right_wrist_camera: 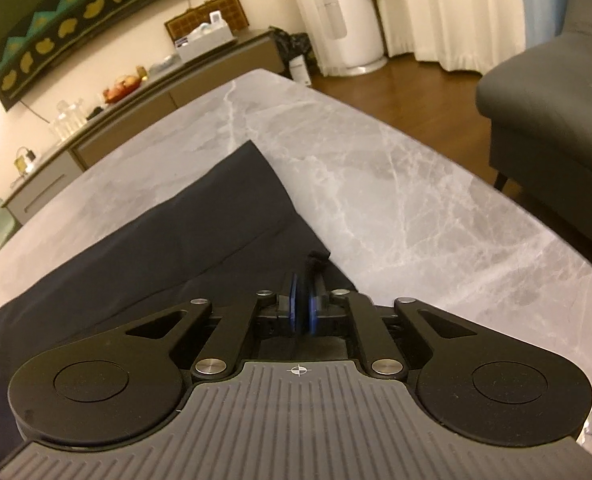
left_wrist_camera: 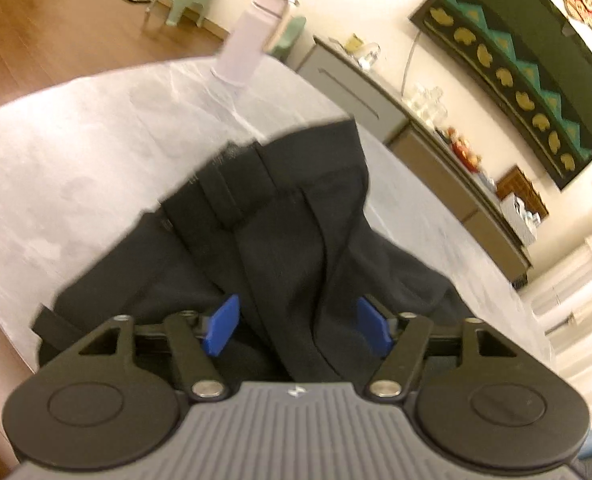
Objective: Fold clothes
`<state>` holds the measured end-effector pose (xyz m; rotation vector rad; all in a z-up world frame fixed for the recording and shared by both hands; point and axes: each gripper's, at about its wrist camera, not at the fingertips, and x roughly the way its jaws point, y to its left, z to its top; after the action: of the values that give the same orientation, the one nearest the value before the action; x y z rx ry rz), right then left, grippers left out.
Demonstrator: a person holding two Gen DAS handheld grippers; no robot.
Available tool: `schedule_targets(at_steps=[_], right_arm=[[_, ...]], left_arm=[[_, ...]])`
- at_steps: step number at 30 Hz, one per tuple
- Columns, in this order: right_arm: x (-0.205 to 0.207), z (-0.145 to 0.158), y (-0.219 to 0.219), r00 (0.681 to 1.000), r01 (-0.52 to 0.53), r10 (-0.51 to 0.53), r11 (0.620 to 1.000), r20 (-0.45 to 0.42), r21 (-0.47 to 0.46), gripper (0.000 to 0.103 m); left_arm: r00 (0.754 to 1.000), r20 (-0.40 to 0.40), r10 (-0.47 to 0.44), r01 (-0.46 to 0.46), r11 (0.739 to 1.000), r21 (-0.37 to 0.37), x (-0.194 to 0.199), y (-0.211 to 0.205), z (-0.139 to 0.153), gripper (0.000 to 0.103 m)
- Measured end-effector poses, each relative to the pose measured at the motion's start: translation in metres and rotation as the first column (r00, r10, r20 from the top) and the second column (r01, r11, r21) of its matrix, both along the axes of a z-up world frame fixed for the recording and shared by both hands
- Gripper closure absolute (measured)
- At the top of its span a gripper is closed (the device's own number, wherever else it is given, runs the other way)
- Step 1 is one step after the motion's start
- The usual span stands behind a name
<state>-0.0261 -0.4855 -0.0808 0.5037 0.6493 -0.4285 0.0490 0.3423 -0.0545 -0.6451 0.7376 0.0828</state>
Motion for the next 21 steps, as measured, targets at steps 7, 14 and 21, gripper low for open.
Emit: schedule_targets(at_steps=[7, 14, 21], right_arm=[[0.01, 0.002, 0.01, 1.0, -0.026, 0.026, 0.999, -0.002, -0.033, 0.074], [0.016, 0.003, 0.014, 0.999, -0.041, 0.04, 0.998, -0.01, -0.048, 0.06], [-0.002, 0.034, 0.029, 0.994, 0.109, -0.112, 0.952, 0.006, -0.285, 0.049]], left_arm=[[0.997, -0.041, 0.072, -0.072, 0.997, -0.003, 0.021, 0.018, -0.014, 0.033], [0.995, -0.073, 0.061, -0.066, 0.995, -0.075, 0.035, 0.015, -0.029, 0.033], [0.987, 0.028, 0.155, -0.15, 0.979, -0.135, -0.043, 0.053, -0.011, 0.032]])
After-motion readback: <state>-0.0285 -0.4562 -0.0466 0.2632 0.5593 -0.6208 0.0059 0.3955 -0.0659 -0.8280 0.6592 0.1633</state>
